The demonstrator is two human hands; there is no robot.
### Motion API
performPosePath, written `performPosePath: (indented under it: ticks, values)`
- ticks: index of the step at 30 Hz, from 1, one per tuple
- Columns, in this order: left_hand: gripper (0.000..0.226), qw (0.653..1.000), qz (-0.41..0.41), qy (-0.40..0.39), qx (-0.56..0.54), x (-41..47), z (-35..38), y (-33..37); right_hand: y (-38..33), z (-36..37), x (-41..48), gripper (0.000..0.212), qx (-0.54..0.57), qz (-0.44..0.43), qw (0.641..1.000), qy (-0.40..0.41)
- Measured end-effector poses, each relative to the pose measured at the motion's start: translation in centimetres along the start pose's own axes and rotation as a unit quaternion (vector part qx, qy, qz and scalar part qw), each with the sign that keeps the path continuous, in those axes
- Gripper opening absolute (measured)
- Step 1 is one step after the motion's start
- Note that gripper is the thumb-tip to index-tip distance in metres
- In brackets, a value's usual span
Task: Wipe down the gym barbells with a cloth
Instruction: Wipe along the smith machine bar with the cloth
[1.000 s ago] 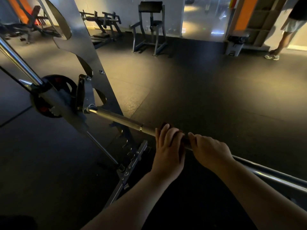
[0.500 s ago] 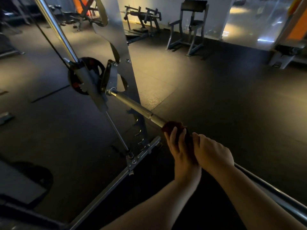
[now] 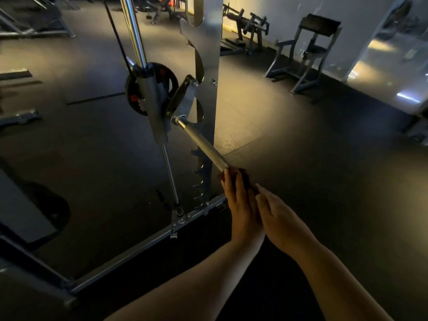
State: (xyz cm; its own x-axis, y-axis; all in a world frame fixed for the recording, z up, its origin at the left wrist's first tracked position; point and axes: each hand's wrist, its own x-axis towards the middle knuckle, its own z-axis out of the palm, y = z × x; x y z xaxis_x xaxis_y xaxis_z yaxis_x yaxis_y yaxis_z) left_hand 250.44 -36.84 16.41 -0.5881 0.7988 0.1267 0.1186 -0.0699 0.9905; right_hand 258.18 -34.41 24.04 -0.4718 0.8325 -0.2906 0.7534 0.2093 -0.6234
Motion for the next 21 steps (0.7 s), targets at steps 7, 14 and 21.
performPosePath:
  ticks: [7,14,21]
  values:
    - [0.083,0.998,0.039,-0.033,-0.022,-1.1,-0.2,-1.0,-2.2,0.1,4.4,0.049,0.068,-0.047,0.996,-0.041]
    - [0.076,0.999,0.005,0.029,-0.023,7.3,-2.8,-1.5,-4.0,1.3,9.3,0.048,0.081,-0.081,0.992,-0.059]
    - [0.067,0.997,-0.003,0.011,-0.076,7.7,-3.7,-1.8,-4.1,1.5,11.0,0.047,0.104,-0.051,0.992,-0.051]
